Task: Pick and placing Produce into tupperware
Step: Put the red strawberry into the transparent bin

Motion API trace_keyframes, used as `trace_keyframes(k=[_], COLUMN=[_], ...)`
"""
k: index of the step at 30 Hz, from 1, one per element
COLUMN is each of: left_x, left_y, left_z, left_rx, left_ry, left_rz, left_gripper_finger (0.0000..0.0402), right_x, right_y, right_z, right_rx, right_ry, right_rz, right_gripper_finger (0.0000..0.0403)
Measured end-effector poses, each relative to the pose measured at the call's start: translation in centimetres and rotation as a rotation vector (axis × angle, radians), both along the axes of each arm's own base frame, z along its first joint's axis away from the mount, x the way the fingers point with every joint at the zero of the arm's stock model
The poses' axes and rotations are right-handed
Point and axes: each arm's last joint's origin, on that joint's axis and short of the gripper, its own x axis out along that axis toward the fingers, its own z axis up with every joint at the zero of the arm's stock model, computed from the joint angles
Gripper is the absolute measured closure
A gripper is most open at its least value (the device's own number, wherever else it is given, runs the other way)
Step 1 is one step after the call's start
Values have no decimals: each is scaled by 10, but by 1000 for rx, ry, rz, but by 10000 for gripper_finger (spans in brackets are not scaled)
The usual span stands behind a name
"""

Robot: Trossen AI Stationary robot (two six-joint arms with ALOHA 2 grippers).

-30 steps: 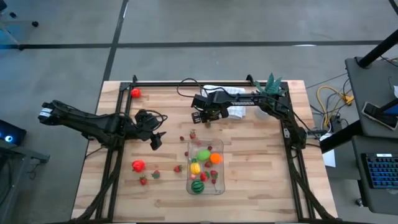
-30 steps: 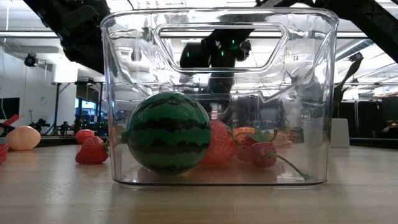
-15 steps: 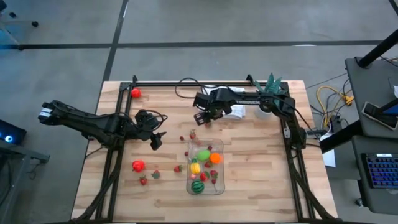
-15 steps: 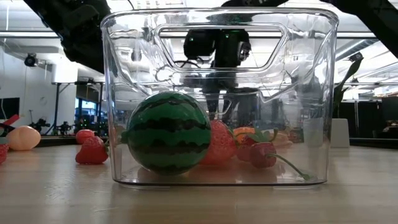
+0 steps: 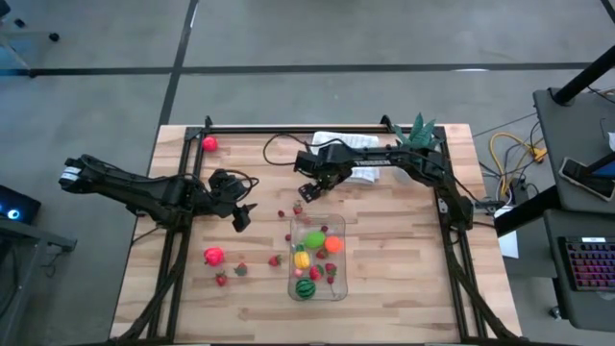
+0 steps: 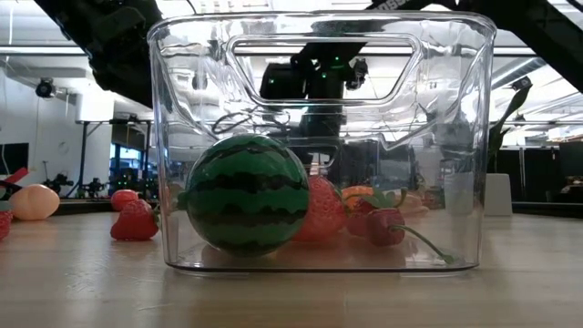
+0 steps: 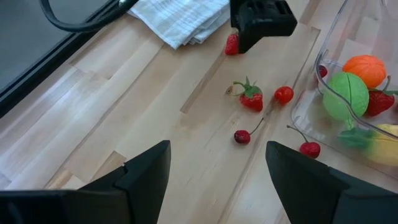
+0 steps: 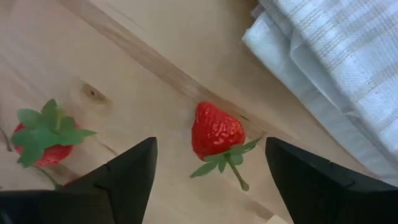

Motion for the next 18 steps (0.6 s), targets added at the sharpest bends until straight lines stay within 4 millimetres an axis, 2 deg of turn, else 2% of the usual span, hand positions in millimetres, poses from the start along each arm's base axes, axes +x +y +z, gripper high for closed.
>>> trace_keyframes(k=[5, 12, 18], left_x=[0, 0, 0], left_y=[0, 0, 0], left_z=[0, 0, 0], left_rx=[0, 5, 6], left_ry=[1, 2, 2], left_rz=[0, 0, 0], left_gripper_finger=[153, 153, 153], right_x=[0, 0, 2], right_y=[0, -5, -7], right_z=[-1, -3, -18], right_rx=[-5, -6, 11], right_ry=[5, 7, 38], right_rz=[14, 26, 24], right_gripper_finger=[122, 175, 190])
